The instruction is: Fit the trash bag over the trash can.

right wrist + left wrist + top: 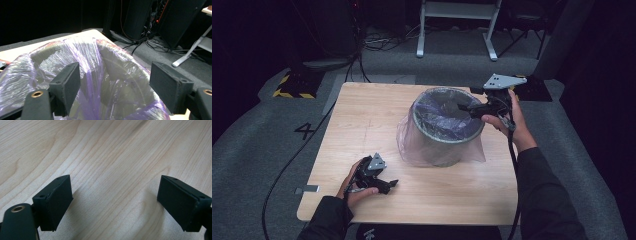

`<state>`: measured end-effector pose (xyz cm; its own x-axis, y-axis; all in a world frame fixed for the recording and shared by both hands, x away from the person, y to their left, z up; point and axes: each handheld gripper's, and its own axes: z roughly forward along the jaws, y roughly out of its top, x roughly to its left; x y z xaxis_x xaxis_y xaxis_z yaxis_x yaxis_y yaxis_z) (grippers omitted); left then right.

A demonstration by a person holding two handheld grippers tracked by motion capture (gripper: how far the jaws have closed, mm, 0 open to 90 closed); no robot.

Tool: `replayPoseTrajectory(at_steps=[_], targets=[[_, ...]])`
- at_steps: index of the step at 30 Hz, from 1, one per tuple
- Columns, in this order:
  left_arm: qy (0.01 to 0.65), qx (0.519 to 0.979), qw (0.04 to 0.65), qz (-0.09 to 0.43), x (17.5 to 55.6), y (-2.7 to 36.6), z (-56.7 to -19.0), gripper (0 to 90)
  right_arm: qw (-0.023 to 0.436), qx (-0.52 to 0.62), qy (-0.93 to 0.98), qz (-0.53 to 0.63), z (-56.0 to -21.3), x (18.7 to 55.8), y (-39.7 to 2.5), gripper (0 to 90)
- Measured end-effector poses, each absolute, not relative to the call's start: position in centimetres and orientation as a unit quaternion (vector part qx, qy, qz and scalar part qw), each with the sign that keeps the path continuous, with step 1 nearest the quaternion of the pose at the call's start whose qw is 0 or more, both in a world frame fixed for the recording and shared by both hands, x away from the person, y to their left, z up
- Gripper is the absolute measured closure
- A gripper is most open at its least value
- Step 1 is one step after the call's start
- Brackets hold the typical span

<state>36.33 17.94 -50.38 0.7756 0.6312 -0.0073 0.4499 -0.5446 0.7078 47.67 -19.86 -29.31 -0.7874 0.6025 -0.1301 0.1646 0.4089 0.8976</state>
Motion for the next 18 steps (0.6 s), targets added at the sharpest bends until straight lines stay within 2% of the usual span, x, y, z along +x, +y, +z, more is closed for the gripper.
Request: replayPoseTrajectory(at_steps=[18], targets=[[0.311,0.87,0.362,0.125,36.3,17.9,-50.4,12.3,0.206,0.23,0.828,0.468,-30.8,48.3,-17.9,24.0]])
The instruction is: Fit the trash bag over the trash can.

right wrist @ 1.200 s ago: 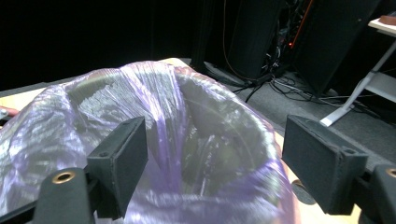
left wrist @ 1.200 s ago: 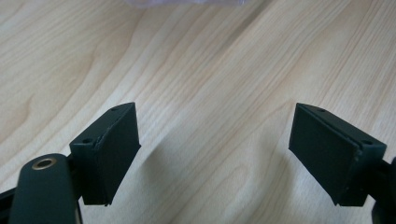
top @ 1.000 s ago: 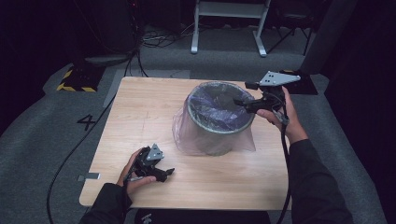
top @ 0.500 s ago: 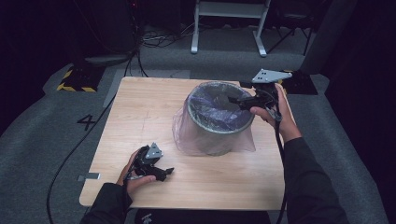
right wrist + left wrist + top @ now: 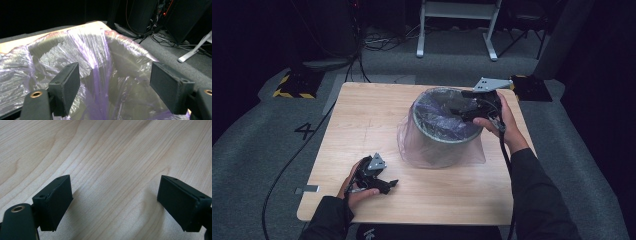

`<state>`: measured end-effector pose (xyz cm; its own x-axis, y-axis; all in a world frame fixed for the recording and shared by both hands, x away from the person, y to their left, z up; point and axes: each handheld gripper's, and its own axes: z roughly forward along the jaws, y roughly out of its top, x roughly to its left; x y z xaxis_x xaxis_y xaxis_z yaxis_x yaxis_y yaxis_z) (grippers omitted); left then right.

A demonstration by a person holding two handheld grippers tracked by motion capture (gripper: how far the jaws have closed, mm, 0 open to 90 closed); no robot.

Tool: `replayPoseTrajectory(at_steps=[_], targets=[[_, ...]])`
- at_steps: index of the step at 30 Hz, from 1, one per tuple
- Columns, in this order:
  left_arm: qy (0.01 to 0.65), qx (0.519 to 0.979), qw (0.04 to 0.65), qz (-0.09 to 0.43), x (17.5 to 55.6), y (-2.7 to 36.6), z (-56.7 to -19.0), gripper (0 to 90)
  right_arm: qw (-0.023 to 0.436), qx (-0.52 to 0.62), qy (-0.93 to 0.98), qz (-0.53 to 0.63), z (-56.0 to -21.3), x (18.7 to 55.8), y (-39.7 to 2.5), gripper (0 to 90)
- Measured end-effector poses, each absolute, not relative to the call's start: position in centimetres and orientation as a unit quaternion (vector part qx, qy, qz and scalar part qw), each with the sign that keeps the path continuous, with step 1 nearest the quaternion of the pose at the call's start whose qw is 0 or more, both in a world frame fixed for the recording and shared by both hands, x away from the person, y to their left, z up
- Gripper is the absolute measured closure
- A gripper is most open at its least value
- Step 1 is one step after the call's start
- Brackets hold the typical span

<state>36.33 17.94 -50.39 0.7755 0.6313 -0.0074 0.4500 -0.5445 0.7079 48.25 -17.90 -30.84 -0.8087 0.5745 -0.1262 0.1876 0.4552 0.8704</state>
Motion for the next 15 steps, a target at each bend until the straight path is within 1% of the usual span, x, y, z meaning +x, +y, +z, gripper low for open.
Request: replayPoseTrajectory(at_steps=[8,15], targets=[[0.311,0.87,0.362,0.125,36.34,17.94,-50.39,12.2,0.197,0.225,0.842,0.448,-31.73,48.47,-17.2,23.5],[0.311,0.87,0.362,0.125,36.34,17.93,-50.39,12.2,0.191,0.213,0.854,0.436,-31.6,48.3,-17.17,23.5]])
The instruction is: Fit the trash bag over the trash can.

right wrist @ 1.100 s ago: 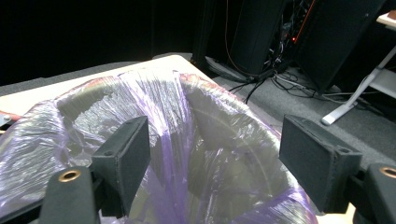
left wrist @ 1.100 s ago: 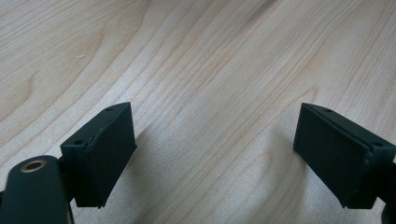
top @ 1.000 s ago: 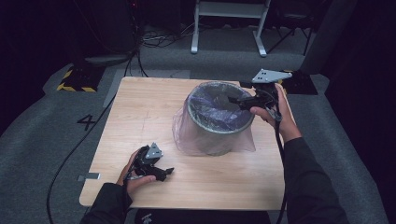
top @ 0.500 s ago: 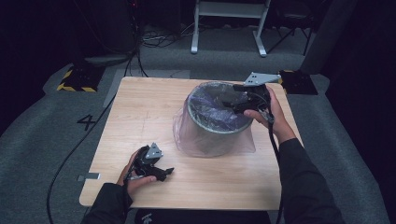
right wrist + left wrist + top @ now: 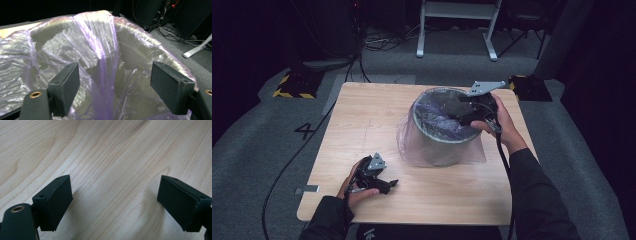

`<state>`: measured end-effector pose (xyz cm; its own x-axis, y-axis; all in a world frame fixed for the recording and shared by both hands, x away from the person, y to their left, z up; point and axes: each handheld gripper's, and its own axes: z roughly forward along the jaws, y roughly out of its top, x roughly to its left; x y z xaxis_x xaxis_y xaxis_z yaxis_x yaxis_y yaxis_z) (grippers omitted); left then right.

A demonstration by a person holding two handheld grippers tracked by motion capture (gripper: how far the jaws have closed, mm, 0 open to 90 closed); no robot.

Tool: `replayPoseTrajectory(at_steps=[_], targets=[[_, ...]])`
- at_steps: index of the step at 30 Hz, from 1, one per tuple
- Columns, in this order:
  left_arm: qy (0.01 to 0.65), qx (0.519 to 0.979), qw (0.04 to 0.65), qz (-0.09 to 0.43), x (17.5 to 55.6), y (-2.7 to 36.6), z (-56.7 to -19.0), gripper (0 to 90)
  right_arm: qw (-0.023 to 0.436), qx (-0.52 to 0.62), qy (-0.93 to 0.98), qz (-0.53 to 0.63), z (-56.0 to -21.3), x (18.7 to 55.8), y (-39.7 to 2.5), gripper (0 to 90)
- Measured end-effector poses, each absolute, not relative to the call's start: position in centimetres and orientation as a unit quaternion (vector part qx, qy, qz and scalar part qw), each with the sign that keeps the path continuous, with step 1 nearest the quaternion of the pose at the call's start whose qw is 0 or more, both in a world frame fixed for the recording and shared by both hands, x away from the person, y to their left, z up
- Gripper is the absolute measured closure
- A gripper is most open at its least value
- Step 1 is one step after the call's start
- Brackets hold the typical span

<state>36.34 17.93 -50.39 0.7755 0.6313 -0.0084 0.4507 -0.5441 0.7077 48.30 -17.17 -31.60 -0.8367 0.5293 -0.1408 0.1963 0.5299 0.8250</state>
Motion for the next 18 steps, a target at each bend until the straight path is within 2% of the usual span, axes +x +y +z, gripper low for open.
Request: replayPoseTrajectory(at_steps=[18], targets=[[0.31,0.87,0.363,0.125,36.4,17.9,-50.4,12.2,0.184,0.184,0.891,0.373,-32.9,48.1,-16.7,25.0]])
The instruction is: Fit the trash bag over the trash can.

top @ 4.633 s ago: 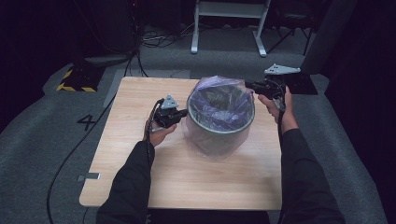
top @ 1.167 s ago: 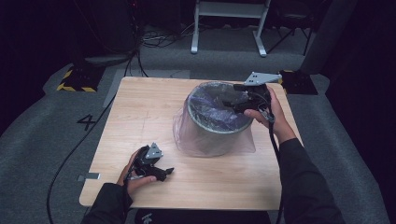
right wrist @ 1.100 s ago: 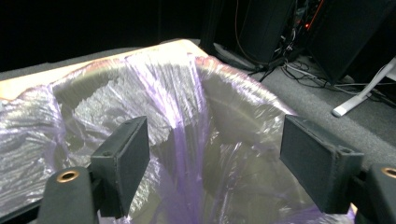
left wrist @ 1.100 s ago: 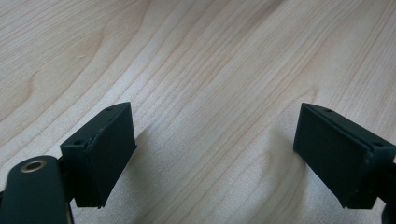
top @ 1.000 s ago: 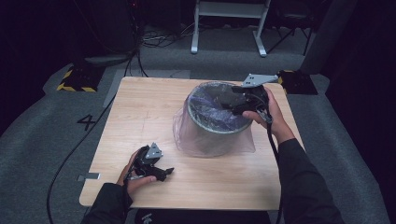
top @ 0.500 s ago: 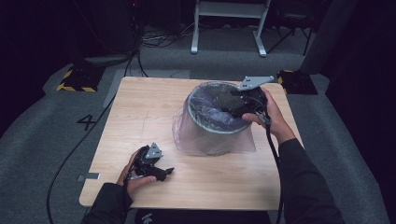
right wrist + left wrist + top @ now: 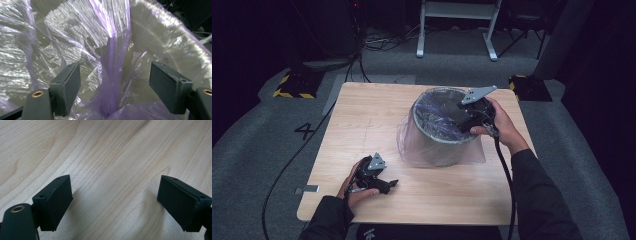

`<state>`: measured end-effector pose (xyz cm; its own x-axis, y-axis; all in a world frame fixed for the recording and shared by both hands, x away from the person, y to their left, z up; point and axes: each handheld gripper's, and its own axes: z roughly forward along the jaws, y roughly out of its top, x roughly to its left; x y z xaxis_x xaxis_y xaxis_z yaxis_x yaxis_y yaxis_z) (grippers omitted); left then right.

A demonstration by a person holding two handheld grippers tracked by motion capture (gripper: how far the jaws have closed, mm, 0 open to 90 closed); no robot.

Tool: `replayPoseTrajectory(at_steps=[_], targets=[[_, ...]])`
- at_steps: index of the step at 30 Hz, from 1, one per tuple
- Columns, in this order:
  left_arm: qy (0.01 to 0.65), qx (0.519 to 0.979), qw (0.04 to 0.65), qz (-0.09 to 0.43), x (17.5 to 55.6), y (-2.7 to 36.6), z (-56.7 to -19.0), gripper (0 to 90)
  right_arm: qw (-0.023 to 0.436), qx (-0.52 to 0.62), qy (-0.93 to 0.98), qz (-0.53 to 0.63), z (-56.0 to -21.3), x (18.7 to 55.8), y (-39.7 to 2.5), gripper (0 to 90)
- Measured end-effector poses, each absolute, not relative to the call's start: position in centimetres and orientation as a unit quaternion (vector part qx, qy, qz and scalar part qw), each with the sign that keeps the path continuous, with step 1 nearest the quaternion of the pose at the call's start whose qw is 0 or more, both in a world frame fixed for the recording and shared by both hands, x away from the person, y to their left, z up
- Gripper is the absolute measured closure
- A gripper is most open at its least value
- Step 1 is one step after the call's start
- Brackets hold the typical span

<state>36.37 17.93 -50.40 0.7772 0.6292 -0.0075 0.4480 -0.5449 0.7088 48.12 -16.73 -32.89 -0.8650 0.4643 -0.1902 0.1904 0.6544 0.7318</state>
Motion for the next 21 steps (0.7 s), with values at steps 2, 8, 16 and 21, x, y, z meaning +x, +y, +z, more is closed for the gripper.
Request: replayPoseTrajectory(at_steps=[2,8,16,21], targets=[[0.31,0.87,0.363,0.124,36.4,17.9,-50.4,12.2,0.179,0.188,0.893,0.367,-33.0,48.2,-16.7,25.0],[0.31,0.87,0.363,0.125,36.4,17.9,-50.4,12.2,0.172,0.194,0.902,0.345,-33.1,48.4,-16.5,25.0],[0.31,0.87,0.363,0.125,36.4,17.9,-50.4,12.2,0.164,0.203,0.919,0.296,-33.2,48.8,-16.0,24.4],[0.31,0.87,0.363,0.124,36.4,17.9,-50.4,12.2,0.157,0.207,0.927,0.271,-33.2,49.0,-15.6,24.3]])
